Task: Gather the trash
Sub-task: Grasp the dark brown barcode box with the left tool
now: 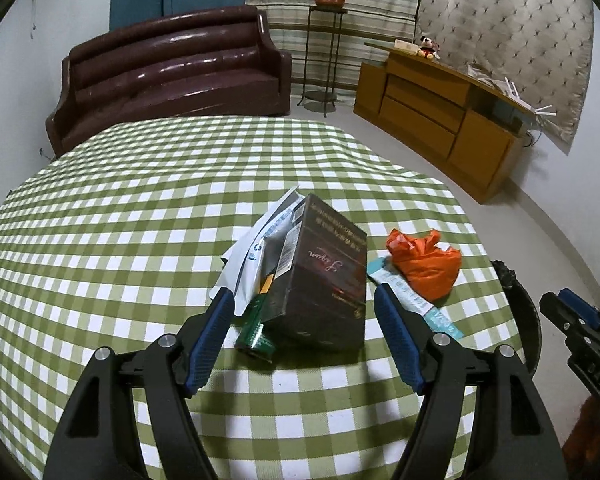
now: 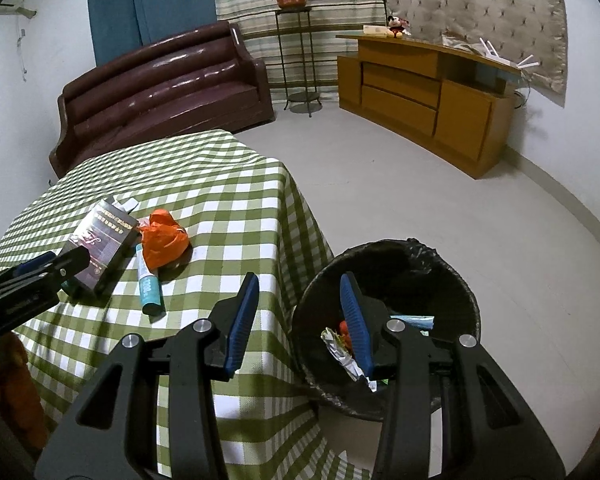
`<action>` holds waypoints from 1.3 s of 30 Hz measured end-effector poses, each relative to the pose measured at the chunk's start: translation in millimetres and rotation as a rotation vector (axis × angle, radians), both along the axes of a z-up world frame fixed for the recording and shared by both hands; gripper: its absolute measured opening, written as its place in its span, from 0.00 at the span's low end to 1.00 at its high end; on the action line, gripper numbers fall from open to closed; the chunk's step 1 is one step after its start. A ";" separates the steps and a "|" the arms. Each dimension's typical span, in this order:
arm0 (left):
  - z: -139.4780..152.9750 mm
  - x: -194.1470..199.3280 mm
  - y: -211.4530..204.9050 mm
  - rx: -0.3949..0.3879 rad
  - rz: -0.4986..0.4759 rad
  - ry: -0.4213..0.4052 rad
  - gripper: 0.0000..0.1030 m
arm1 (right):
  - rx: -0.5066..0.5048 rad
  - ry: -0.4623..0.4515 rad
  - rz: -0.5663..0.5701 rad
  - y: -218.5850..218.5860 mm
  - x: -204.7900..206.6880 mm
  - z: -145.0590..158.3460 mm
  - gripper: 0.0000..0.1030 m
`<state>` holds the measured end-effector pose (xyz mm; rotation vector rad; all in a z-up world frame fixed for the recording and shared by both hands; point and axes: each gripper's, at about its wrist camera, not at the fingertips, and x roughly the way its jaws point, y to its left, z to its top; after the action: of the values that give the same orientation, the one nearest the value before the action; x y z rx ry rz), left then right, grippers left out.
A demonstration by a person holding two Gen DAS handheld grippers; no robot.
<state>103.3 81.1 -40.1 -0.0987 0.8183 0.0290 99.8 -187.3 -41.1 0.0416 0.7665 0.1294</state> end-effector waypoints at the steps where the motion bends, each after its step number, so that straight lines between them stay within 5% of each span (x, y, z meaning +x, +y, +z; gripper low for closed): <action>1: -0.9 1.6 -0.6 -0.001 0.000 0.003 0.68 | 0.000 0.003 0.001 0.3 0.4 -1.1 0.40; 6: -2.4 8.4 1.1 -0.009 -0.014 0.004 0.67 | 0.003 0.013 0.000 1.5 2.7 -4.9 0.40; 18: 1.6 7.7 -2.5 0.030 -0.055 -0.046 0.35 | 0.014 0.034 -0.005 -3.9 7.1 -12.3 0.40; 39: 2.2 10.3 -7.3 -0.037 -0.090 -0.036 0.32 | 0.010 0.038 0.003 1.9 5.5 -14.5 0.40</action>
<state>113.6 73.8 -38.0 -0.0971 0.7865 -0.0722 105.2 -185.4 -55.6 0.0525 0.8040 0.1358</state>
